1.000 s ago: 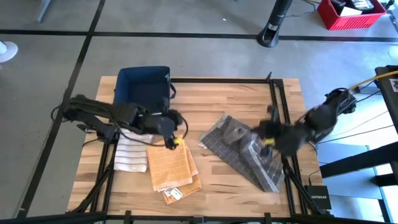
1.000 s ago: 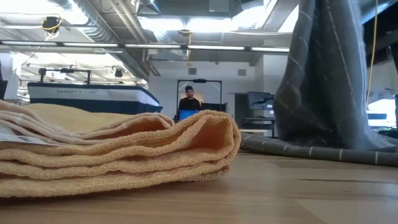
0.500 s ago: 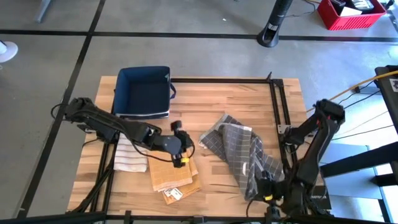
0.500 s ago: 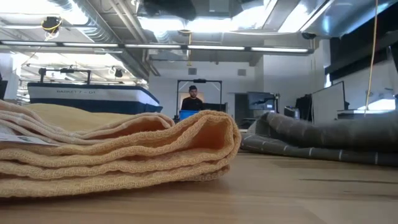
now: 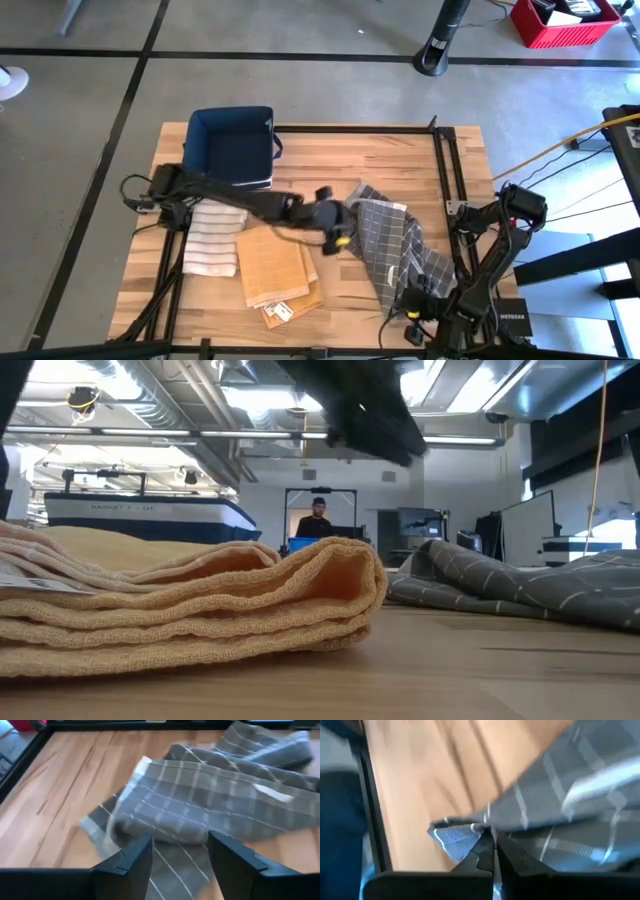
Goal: Fold towel
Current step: Fold the gray pattern towel
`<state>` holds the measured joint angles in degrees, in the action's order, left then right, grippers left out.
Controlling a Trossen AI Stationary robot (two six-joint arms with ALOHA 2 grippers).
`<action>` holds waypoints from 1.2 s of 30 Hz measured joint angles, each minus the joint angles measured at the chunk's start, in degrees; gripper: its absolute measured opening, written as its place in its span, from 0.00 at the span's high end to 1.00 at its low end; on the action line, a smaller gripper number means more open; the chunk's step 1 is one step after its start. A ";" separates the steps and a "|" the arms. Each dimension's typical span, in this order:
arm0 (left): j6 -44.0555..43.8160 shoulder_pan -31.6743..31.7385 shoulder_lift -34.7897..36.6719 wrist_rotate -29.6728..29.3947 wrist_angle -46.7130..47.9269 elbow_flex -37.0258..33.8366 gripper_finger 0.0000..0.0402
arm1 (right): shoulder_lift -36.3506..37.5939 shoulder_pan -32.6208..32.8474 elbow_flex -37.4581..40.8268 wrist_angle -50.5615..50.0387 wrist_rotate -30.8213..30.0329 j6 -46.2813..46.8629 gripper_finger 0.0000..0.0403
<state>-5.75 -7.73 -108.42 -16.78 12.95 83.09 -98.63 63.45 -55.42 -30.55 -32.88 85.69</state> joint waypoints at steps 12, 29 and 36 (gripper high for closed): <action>5.48 14.94 -16.24 13.30 -5.57 11.46 0.55 | -0.26 -2.80 -0.07 -1.19 -13.46 4.33 0.99; 7.27 7.73 -19.08 40.13 24.42 11.11 0.69 | -0.26 -6.07 -0.02 -2.61 -17.60 -0.73 0.99; 4.72 2.53 -15.83 33.38 30.03 13.96 0.74 | -0.26 -6.13 0.00 -4.64 -17.49 -3.73 0.99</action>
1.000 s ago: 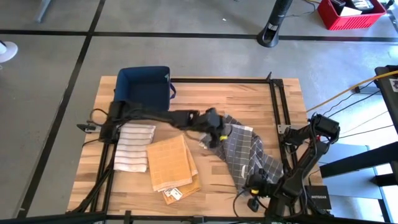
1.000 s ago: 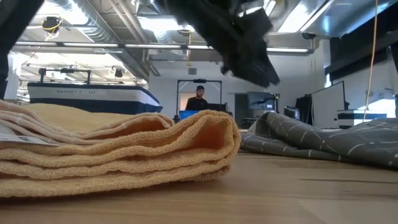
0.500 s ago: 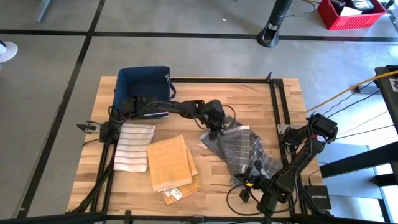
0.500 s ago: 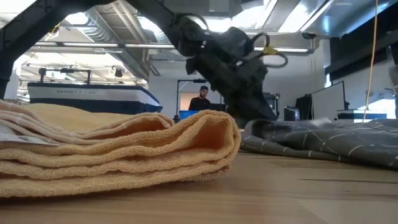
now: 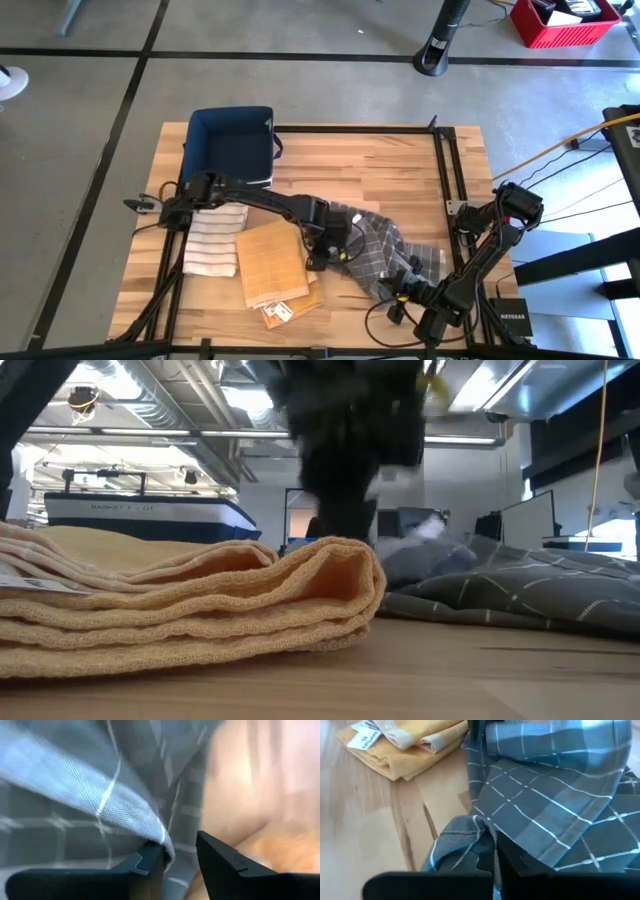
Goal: Fold towel
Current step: Fold the gray pattern towel
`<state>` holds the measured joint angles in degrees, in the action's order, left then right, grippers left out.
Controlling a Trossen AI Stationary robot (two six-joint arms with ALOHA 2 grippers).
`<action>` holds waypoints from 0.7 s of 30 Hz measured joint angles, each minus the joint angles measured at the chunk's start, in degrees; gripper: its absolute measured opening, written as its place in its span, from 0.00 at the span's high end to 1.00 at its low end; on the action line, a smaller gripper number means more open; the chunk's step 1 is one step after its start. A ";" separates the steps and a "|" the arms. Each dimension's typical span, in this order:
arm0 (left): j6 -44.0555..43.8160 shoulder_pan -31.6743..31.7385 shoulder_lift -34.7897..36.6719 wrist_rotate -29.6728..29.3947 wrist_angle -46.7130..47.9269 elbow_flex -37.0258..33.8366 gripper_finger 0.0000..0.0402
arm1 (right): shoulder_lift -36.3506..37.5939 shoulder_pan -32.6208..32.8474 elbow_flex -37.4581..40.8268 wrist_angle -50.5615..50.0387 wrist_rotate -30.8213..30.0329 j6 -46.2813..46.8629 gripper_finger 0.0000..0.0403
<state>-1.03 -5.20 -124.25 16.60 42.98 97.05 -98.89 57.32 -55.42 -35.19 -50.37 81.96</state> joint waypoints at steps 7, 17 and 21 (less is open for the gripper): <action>0.11 0.19 5.70 -10.83 -6.39 1.69 0.76 | 0.00 0.00 0.00 -1.11 1.07 -1.53 0.99; -3.21 8.16 4.06 -5.65 -10.15 1.56 0.53 | 0.00 0.00 0.00 -0.97 2.43 -1.89 0.99; -3.61 11.21 2.71 -3.64 -15.29 1.51 0.44 | 0.00 0.00 0.02 -0.97 2.43 -2.95 0.99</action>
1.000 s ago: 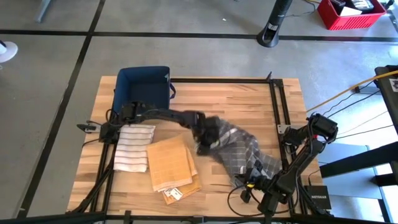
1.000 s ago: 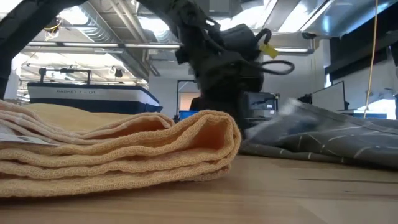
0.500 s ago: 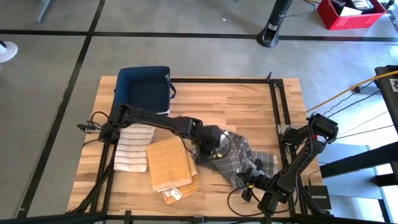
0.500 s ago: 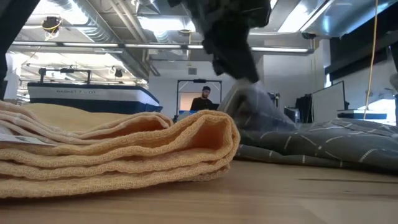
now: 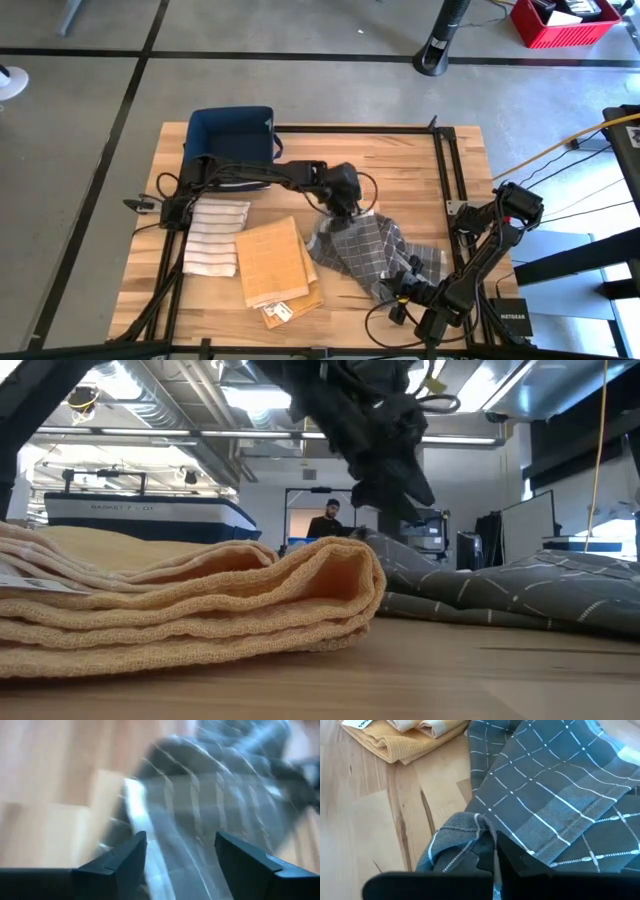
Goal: Fold towel
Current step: Fold the gray pattern towel
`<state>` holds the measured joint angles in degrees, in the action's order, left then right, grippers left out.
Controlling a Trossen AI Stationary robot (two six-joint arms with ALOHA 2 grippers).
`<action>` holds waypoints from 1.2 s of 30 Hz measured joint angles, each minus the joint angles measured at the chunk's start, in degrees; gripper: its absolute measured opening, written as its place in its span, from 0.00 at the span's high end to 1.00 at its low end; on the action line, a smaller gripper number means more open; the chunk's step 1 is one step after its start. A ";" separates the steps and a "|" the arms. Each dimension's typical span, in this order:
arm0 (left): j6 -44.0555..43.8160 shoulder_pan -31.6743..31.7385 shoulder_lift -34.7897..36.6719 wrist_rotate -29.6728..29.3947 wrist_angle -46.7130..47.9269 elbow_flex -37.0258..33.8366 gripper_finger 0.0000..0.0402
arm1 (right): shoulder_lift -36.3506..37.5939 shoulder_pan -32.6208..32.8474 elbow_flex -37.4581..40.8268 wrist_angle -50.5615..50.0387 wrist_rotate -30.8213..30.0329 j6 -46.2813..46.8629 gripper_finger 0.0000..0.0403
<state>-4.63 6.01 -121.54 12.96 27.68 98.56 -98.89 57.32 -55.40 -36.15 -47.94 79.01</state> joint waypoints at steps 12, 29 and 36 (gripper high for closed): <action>-3.52 2.55 -11.05 -2.71 -20.48 -0.74 0.40 | 0.00 0.00 0.00 0.06 -0.46 0.00 0.99; 2.05 1.99 -12.97 4.70 -23.27 -0.72 0.40 | 0.00 0.00 0.00 0.27 -0.62 -0.01 0.99; 5.57 1.94 -12.98 -4.54 -22.20 -0.72 0.40 | 0.00 0.00 0.00 0.10 -0.98 -0.03 0.99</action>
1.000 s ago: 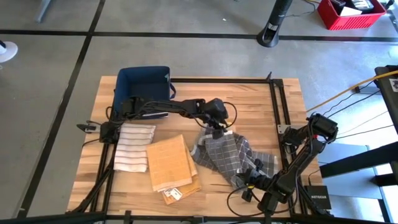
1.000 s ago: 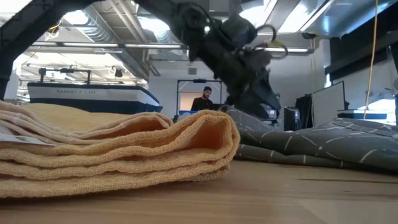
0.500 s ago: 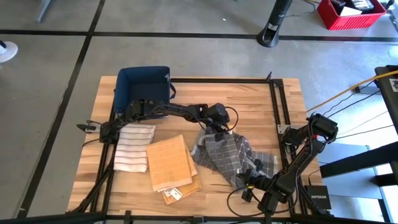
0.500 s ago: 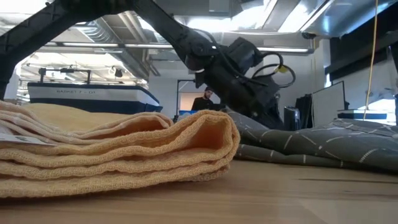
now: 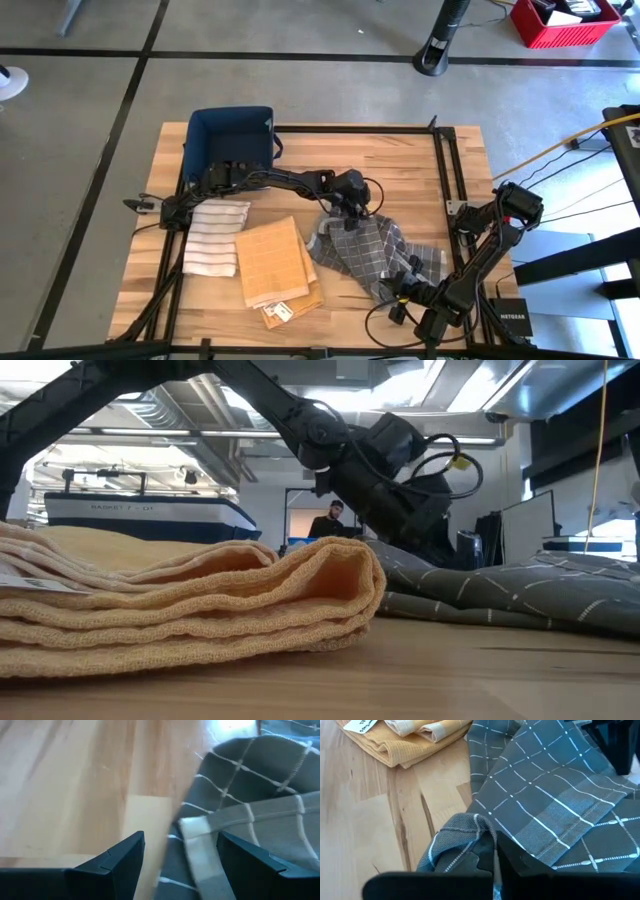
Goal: Fold towel
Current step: Fold the gray pattern towel
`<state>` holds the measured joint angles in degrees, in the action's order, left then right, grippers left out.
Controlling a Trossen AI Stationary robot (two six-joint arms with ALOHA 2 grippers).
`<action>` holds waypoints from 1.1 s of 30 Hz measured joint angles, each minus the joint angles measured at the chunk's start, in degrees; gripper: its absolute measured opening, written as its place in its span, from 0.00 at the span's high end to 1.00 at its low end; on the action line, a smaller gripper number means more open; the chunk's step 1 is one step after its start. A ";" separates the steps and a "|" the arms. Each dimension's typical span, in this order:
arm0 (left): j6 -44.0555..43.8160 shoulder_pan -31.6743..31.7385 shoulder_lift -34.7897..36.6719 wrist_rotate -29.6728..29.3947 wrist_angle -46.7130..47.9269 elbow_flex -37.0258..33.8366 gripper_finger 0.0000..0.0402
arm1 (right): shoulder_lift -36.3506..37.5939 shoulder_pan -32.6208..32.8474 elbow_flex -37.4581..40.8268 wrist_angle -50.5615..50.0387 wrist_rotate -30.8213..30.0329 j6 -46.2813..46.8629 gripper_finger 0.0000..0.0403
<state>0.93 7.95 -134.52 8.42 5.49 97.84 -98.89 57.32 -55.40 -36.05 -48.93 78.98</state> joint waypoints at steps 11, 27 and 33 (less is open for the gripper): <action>-0.75 -0.56 -0.61 8.25 0.70 0.02 0.40 | 0.00 0.02 0.00 0.20 0.04 0.00 0.99; -4.96 -1.64 -0.40 23.38 1.04 2.25 0.40 | 0.00 0.02 0.00 0.20 0.07 -0.02 0.99; -6.29 -3.57 -0.39 37.00 4.59 1.36 0.40 | 0.00 0.02 0.00 0.20 0.09 -0.02 0.99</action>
<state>-5.36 4.38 -134.91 45.43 10.08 99.20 -98.89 57.34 -55.40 -35.86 -48.84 78.96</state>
